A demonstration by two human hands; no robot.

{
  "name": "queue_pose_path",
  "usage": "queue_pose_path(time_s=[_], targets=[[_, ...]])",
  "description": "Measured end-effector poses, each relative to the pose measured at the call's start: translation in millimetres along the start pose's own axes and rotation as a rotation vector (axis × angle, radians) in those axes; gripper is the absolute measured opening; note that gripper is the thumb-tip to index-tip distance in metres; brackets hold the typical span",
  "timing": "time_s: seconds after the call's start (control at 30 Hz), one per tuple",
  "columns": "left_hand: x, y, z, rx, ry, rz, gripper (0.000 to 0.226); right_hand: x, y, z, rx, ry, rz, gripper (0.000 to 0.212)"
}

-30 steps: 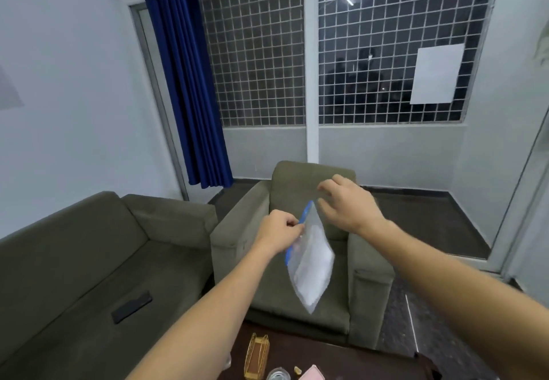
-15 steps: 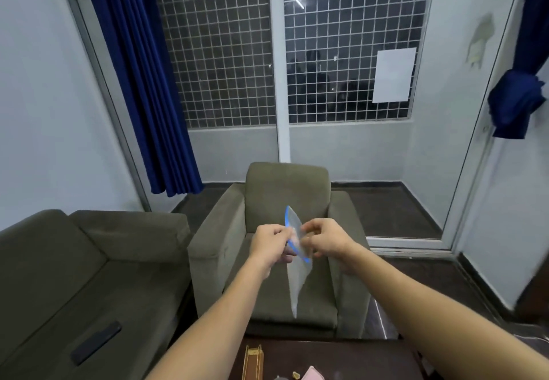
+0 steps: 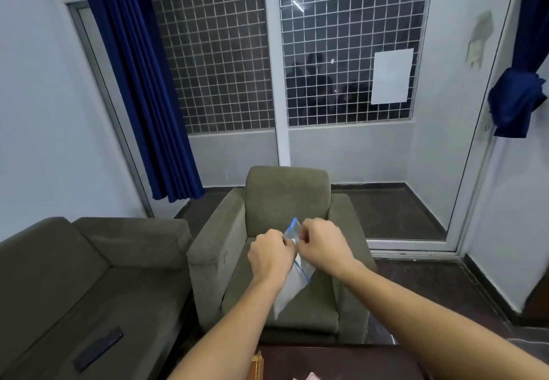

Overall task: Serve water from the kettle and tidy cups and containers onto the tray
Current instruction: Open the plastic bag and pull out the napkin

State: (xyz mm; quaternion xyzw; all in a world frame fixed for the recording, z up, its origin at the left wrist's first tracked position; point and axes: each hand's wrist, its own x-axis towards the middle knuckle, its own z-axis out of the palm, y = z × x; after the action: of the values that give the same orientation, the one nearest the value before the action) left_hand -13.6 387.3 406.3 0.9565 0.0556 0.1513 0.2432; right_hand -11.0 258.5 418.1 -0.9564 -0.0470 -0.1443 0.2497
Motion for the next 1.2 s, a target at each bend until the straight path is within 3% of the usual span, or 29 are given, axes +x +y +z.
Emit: queue_pose_path(time_s=[0.17, 0.23, 0.37, 0.47, 0.57, 0.67, 0.77, 0.87, 0.97, 1.07, 1.2], targets=[[-1.1, 9.8, -3.1, 0.003, 0.056, 0.035, 0.025, 19.4, -1.3, 6.9, 0.389, -0.27, 0.479, 0.014], [-2.4, 12.1, -3.1, -0.009, 0.064, 0.083, 0.026, 23.1, 7.0, 9.0, 0.502, -0.306, 0.611, 0.026], [-5.2, 18.5, 0.5, 0.002, 0.084, 0.228, 0.027, 25.6, 22.5, 12.5, 0.635, -0.339, 0.757, 0.039], [-5.6, 23.8, 4.4, -0.007, 0.048, 0.341, 0.028, 21.8, 23.6, 12.8, 0.744, -0.352, 0.834, 0.016], [-1.3, 28.1, 4.1, -0.102, -0.037, 0.353, 0.03, 21.3, 22.8, 13.9, 0.882, -0.345, 0.867, 0.039], [7.4, 28.0, 0.3, -0.221, -0.146, 0.353, 0.027, 19.2, 22.4, 15.7, 0.966, -0.401, 0.831, 0.039], [11.8, 26.7, -1.5, -0.384, -0.275, 0.324, 0.022, 19.6, 20.9, 15.6, 0.907, -0.404, 0.79, 0.036], [9.8, 23.3, 0.2, -0.408, -0.302, 0.283, 0.025, 21.8, 22.3, 21.6, 0.738, -0.393, 0.725, 0.034], [4.8, 14.9, 7.9, -0.209, -0.202, 0.272, 0.025, 16.2, 22.7, 33.9, 0.632, -0.441, 0.696, 0.027], [-4.7, 3.0, 25.4, 0.005, -0.095, 0.241, 0.027, 8.2, 25.1, 41.1, 0.496, -0.327, 0.676, 0.022], [-28.0, -12.6, 59.2, 0.123, -0.108, 0.172, 0.029, -5.1, 34.4, 45.2, 0.338, -0.255, 0.663, 0.021]])
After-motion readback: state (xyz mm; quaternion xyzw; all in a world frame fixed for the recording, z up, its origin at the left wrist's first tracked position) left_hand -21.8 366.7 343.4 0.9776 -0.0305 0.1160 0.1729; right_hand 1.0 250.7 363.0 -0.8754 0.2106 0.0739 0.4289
